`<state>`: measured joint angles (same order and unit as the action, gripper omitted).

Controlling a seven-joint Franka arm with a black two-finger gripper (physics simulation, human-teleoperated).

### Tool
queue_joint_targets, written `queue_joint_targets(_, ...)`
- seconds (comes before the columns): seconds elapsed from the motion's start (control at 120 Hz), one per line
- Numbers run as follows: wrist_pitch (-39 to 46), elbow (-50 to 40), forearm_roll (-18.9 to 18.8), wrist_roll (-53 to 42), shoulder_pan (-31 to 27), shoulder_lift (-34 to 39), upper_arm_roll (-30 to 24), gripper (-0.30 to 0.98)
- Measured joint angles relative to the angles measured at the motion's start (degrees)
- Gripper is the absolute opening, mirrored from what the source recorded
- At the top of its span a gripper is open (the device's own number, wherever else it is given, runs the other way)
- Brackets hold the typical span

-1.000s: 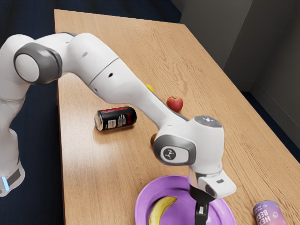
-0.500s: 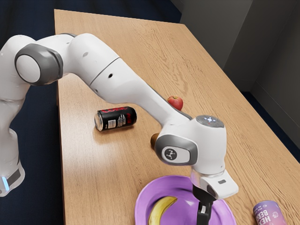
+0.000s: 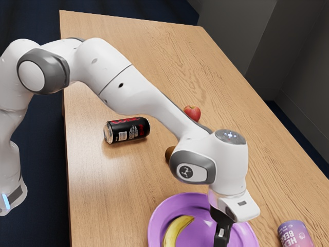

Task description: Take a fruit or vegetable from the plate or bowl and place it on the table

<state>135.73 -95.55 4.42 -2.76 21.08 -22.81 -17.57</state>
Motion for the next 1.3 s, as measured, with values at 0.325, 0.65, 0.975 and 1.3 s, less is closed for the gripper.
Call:
queue_joint_targets(0.325,-0.16,0.75,-0.66,-0.39,0.03,-0.26,-0.45,0.69)
queue_joint_targets(0.65,-0.68,1.12,-2.11,0.92,0.08,-0.22,-0.72,0.34)
queue_joint_targets(0.975,-2.12,1.91,-3.27,2.40,0.10,0.02,-0.88,0.16)
queue_joint_targets(1.3,-12.30,3.24,-9.29,3.98,5.18,18.07,19.26,0.15)
